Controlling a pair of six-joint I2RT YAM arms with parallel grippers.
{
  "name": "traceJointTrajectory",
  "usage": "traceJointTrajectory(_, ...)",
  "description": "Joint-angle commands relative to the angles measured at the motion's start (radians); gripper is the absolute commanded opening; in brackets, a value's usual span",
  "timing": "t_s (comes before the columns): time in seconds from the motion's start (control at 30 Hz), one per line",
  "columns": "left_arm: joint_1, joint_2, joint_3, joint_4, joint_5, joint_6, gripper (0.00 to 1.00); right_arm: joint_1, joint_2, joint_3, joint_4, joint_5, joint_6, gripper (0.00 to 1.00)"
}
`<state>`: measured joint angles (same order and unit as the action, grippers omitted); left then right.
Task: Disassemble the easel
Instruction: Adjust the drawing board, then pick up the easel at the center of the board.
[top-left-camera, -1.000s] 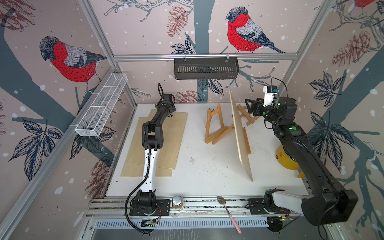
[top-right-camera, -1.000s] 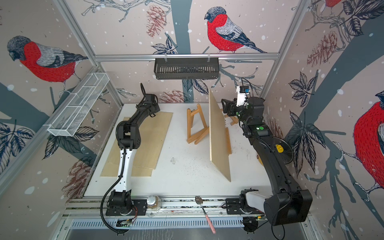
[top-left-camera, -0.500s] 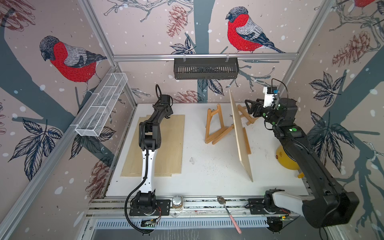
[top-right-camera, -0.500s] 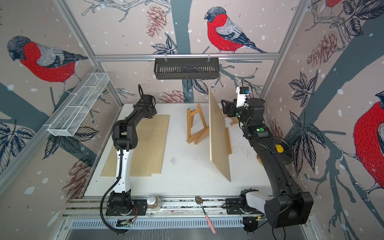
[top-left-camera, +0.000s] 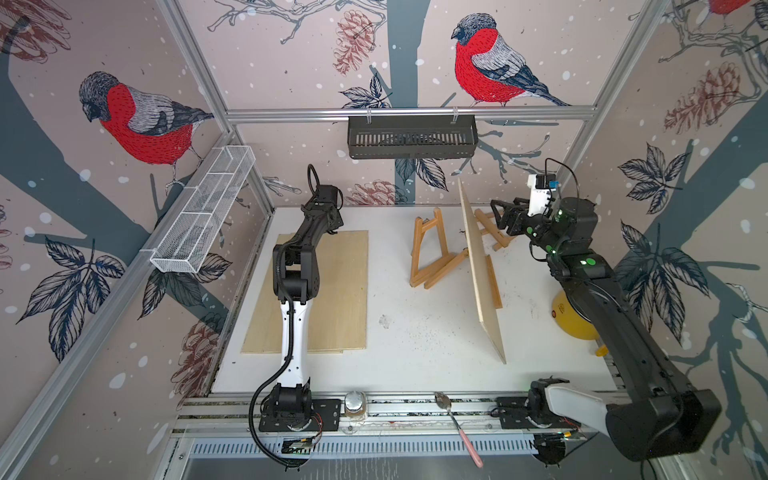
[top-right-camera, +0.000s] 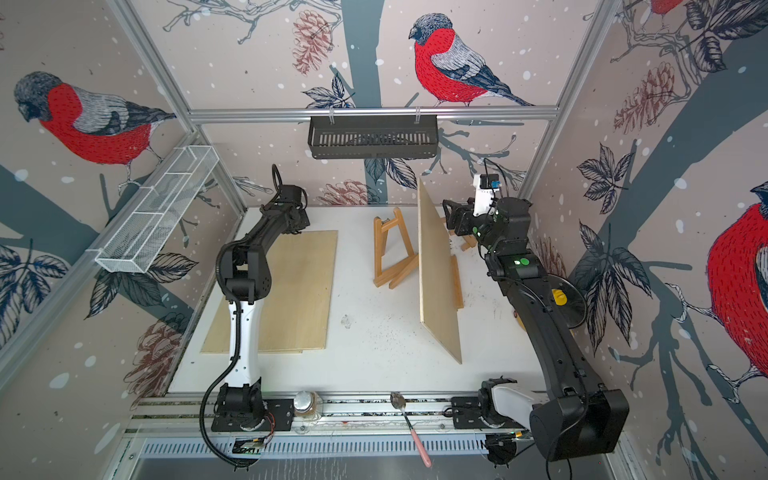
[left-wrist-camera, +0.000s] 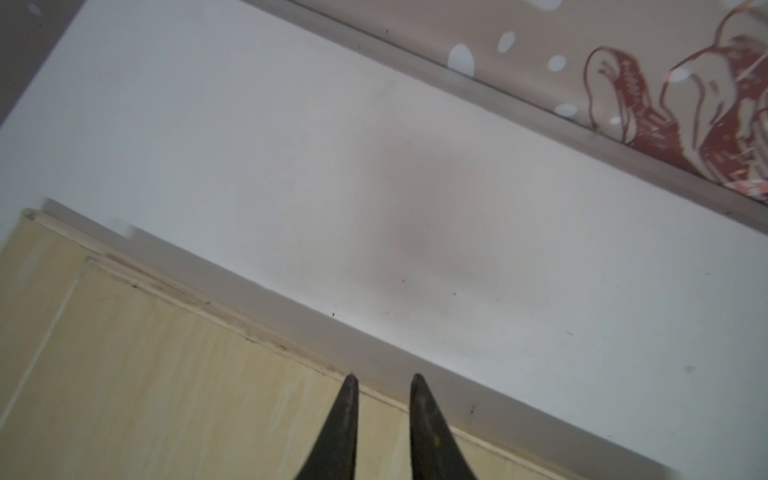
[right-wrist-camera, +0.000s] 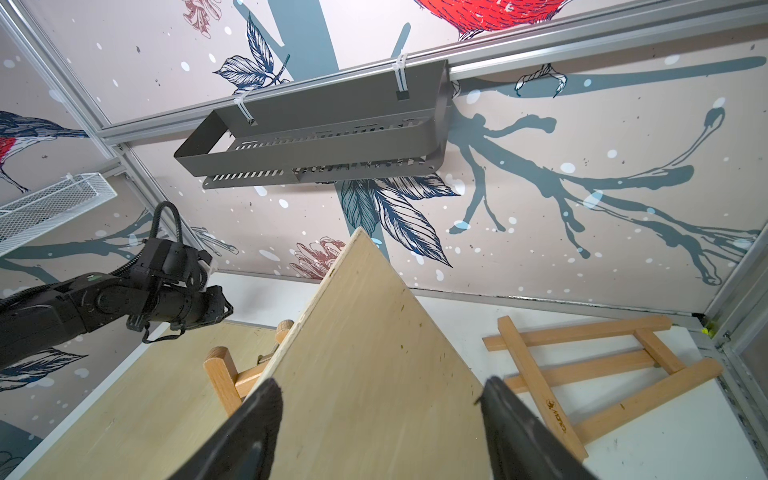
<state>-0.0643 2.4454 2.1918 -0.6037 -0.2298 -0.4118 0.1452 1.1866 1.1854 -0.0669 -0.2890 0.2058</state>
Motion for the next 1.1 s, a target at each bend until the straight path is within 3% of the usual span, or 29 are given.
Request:
traceJointTrajectory(0.0, 0.003, -0.07, 0.008, -0.024, 0.046, -0.018, 0.24, 0.003, -0.003, 0.001, 0.022, -0.007, -0.014, 0.76)
traceJointTrajectory(0.1, -0.018, -0.184, -0.092, 0.02, 0.113, -0.025, 0.24, 0.002, -0.002, 0.002, 0.009, -0.003, -0.028, 0.77)
traceJointTrajectory(0.23, -0.079, -0.409, -0.364, 0.162, 0.167, -0.006, 0.24, 0.002, -0.005, -0.009, -0.015, 0.016, -0.043, 0.77)
traceJointTrajectory(0.4, -0.14, -0.682, -0.7, 0.326, 0.319, -0.009, 0.23, 0.002, -0.011, -0.019, -0.02, 0.016, -0.043, 0.77)
traceJointTrajectory(0.6, -0.268, -0.916, -0.995, 0.488, 0.451, 0.052, 0.25, 0.005, -0.021, -0.029, -0.03, 0.013, -0.04, 0.77)
traceJointTrajectory(0.8, -0.437, -0.949, -1.087, 0.625, 0.447, 0.09, 0.26, 0.026, -0.017, -0.038, -0.024, 0.014, -0.031, 0.78)
traceJointTrajectory(1.07, -0.465, -0.858, -1.086, 0.77, 0.56, 0.054, 0.28, 0.056, -0.016, -0.029, -0.05, 0.031, -0.046, 0.78)
